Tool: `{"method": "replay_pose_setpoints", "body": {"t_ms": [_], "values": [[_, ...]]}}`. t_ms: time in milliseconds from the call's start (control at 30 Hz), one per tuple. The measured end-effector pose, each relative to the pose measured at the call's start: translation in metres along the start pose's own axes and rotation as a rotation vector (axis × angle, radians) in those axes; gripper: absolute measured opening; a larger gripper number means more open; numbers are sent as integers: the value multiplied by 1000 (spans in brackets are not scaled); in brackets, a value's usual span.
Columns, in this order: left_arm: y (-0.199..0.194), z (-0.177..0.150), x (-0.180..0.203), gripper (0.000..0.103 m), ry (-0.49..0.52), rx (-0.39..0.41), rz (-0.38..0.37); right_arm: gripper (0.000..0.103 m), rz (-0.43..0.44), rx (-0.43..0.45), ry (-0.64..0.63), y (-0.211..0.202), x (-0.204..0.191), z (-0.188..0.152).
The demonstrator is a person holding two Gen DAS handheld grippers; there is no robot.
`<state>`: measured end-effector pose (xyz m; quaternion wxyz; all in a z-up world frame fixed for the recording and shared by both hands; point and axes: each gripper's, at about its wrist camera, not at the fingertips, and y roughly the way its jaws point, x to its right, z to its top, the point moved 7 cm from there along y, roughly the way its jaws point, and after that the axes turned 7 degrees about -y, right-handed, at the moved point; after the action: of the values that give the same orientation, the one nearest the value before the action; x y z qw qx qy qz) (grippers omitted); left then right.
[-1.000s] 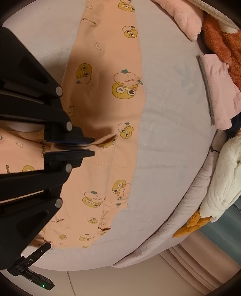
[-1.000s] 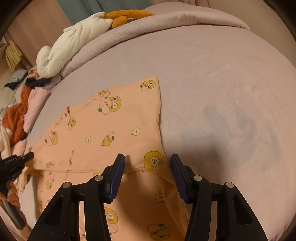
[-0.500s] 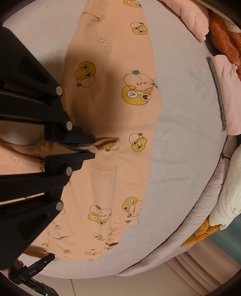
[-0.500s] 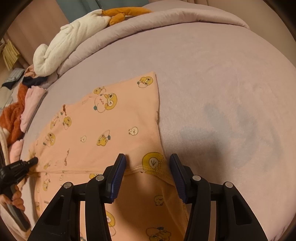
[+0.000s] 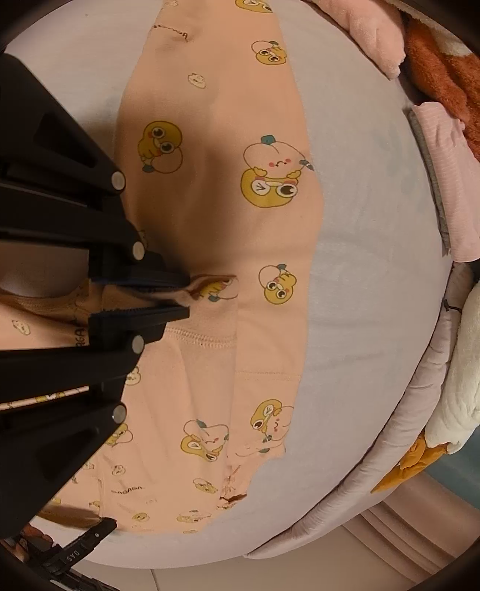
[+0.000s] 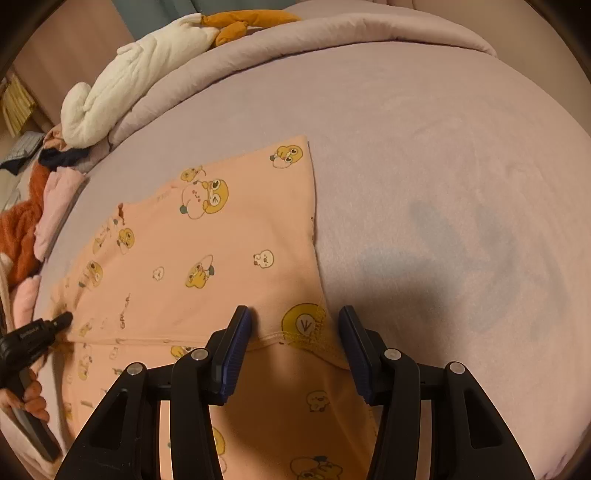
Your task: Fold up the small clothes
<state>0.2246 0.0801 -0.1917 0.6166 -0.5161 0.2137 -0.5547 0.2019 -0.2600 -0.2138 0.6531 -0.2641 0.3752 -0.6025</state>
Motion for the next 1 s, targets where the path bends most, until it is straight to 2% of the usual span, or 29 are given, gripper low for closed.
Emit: {"method": "replay_pose_setpoints", "body": {"t_ms": [400,600,867,1000], "values": [[0,-2,-1,13,-25,14,-2,52,-9,-5,-3,4,0,0],[1,-3,2,13,1,28,14,52,-4,13,11,6,1,-1],[3,-4,1,14,-4,50,22,52,-37,19,-16,6,-2,-2],[2,-7,4,14,31,84,44,52,-57,22,-28,7,-3,-3]]}}
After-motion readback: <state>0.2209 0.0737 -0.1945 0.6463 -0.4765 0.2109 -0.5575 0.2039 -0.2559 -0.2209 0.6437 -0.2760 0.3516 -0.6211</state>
